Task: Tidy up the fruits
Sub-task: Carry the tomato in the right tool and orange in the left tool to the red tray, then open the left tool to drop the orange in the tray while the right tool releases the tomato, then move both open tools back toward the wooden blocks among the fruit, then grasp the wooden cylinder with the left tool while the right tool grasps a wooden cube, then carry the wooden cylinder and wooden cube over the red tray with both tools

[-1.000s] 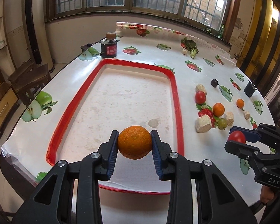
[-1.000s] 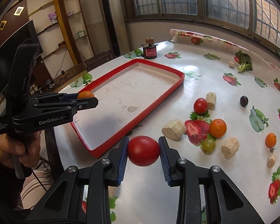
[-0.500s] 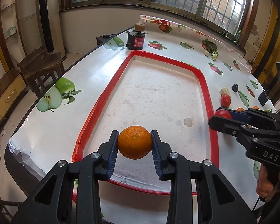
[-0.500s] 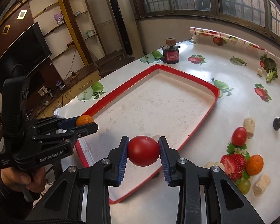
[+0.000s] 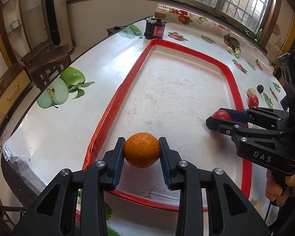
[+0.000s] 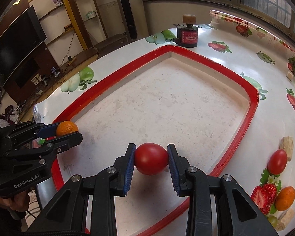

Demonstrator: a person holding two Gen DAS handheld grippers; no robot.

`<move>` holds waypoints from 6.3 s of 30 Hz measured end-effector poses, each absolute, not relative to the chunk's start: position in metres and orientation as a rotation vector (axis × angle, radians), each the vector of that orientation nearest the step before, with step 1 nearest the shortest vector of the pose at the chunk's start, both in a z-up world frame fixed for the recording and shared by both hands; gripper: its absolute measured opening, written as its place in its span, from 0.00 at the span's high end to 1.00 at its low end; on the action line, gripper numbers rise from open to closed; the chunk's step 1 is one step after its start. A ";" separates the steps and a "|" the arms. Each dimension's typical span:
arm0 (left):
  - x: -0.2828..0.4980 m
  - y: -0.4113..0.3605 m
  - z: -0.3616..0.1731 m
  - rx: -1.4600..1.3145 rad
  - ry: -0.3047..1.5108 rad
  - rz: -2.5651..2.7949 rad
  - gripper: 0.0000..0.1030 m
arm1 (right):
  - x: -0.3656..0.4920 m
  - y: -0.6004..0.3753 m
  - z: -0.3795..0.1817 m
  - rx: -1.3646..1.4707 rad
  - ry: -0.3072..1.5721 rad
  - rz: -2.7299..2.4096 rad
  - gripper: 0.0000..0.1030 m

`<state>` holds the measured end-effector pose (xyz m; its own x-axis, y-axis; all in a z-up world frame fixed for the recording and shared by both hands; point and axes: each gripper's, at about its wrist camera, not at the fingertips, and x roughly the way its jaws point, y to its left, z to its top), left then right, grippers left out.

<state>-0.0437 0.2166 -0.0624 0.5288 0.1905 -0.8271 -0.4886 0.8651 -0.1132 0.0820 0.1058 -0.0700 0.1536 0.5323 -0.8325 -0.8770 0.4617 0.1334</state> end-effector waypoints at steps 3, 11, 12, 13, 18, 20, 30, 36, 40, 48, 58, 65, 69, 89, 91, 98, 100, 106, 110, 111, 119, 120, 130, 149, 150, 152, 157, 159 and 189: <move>-0.042 0.217 -0.069 -0.358 0.950 0.424 0.69 | 0.085 0.108 -0.075 -0.443 0.980 1.049 0.67; -0.043 0.208 -0.063 -0.290 0.956 0.457 0.45 | 0.083 0.106 -0.069 -0.442 0.959 1.061 0.45; -0.044 0.207 -0.062 -0.288 0.957 0.458 0.45 | 0.083 0.104 -0.066 -0.435 0.952 1.062 0.38; -0.045 0.206 -0.061 -0.283 0.960 0.462 0.45 | 0.082 0.102 -0.062 -0.427 0.943 1.063 0.37; -0.051 0.200 -0.055 -0.282 0.947 0.461 0.45 | 0.083 0.084 -0.045 -0.393 0.915 1.062 0.37; -0.051 0.196 -0.051 -0.280 0.940 0.461 0.45 | 0.083 0.075 -0.039 -0.377 0.907 1.056 0.37; -0.045 0.171 -0.034 -0.241 0.914 0.429 0.45 | 0.087 0.017 -0.014 -0.296 0.864 0.999 0.34; -0.039 0.156 -0.028 -0.216 0.915 0.411 0.45 | 0.092 -0.015 -0.010 -0.254 0.861 0.956 0.34; -0.035 0.144 -0.025 -0.202 0.912 0.391 0.45 | 0.094 -0.033 -0.008 -0.239 0.855 0.934 0.34; -0.022 0.113 -0.018 -0.177 0.899 0.318 0.41 | 0.101 -0.081 -0.008 -0.201 0.857 0.854 0.32; -0.004 0.074 -0.015 -0.148 0.908 0.214 0.41 | 0.113 -0.144 -0.014 -0.156 0.875 0.737 0.31; 0.011 0.047 -0.013 -0.119 0.912 0.145 0.41 | 0.120 -0.182 -0.019 -0.123 0.888 0.661 0.31; 0.020 0.035 -0.016 -0.113 0.927 0.112 0.41 | 0.125 -0.202 -0.022 -0.103 0.893 0.625 0.31; 0.069 0.023 -0.042 -0.123 0.994 0.064 0.41 | 0.176 -0.251 -0.043 -0.061 0.906 0.456 0.32; 0.075 0.027 -0.046 -0.137 1.003 0.071 0.41 | 0.185 -0.250 -0.048 -0.062 0.907 0.439 0.35; 0.090 0.032 -0.066 -0.158 1.038 0.075 0.41 | 0.216 -0.235 -0.067 -0.116 0.947 0.392 0.51; 0.089 0.032 -0.065 -0.159 1.018 0.060 0.59 | 0.221 -0.231 -0.072 -0.136 0.947 0.379 0.64; 0.082 0.035 -0.062 -0.179 0.993 0.019 0.68 | 0.212 -0.224 -0.067 -0.161 0.923 0.391 0.76; 0.074 0.039 -0.054 -0.194 0.974 0.020 0.68 | 0.195 -0.220 -0.053 -0.138 0.893 0.427 0.76; 0.072 0.040 -0.051 -0.194 0.968 0.023 0.68 | 0.191 -0.219 -0.048 -0.135 0.884 0.436 0.76; 0.051 0.050 -0.028 -0.191 0.903 0.070 0.68 | 0.168 -0.196 -0.024 -0.133 0.839 0.512 0.76; 0.048 0.052 -0.025 -0.188 0.892 0.081 0.68 | 0.166 -0.192 -0.023 -0.130 0.837 0.522 0.76; 0.020 0.073 -0.012 -0.199 0.845 0.140 0.68 | 0.135 -0.144 -0.014 -0.159 0.818 0.649 0.76; -0.012 0.113 -0.012 -0.253 0.821 0.233 0.68 | 0.102 -0.083 -0.002 -0.199 0.796 0.789 0.77; -0.013 0.114 -0.012 -0.256 0.820 0.236 0.68 | 0.101 -0.081 -0.001 -0.201 0.796 0.793 0.77; -0.015 0.117 -0.012 -0.259 0.818 0.240 0.68 | 0.100 -0.077 -0.001 -0.207 0.794 0.800 0.77; -0.020 0.125 -0.011 -0.269 0.810 0.256 0.68 | 0.096 -0.066 0.000 -0.210 0.798 0.824 0.77; -0.021 0.130 -0.010 -0.272 0.807 0.267 0.68 | 0.094 -0.060 -0.001 -0.212 0.801 0.837 0.77; -0.003 0.217 -0.032 -0.371 0.859 0.391 0.68 | 0.121 0.083 -0.029 -0.337 0.894 0.987 0.77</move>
